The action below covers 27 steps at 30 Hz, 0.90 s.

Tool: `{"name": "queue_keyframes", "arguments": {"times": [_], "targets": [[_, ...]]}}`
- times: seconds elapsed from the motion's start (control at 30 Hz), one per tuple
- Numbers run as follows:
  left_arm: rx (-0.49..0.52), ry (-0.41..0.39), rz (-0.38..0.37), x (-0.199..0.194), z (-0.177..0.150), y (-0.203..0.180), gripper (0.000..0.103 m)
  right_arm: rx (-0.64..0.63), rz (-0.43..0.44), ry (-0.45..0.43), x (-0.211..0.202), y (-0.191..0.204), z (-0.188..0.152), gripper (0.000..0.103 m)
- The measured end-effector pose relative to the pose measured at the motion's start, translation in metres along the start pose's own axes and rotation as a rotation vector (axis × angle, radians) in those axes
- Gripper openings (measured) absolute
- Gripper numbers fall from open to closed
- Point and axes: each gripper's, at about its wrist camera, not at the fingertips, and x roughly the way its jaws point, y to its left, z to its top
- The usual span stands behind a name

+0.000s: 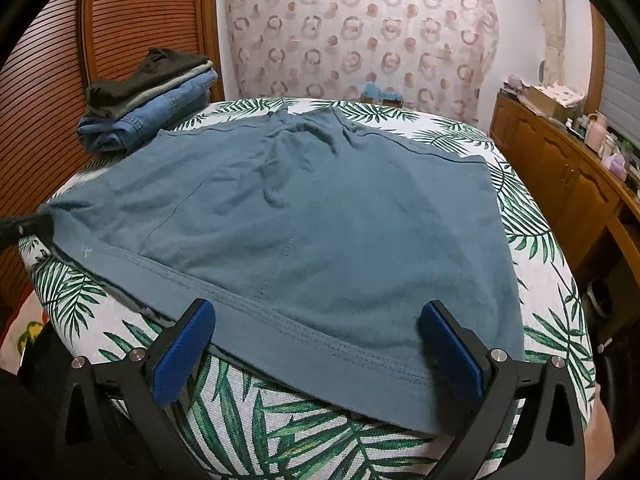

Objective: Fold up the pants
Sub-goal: 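Lower the left tool to the shorts' leg hem and grasp it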

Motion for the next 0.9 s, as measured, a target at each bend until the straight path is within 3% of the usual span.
{"name": "queue_keyframes", "arguments": {"times": [0.2,0.5,0.9], "targets": [[0.053,-0.038,-0.043,0.000,0.027,-0.022,0.008,0.002,0.002,0.025,0.014,-0.007,0.018,0.101],[0.144,-0.038,-0.129,0.021,0.056,-0.063,0.008,0.036,0.015,0.003,0.001,-0.021,0.019,0.067],[0.219,-0.025,-0.222,0.041,0.087,-0.114,0.008,0.075,-0.052,-0.021,-0.010,-0.039,0.011,0.059]]}}
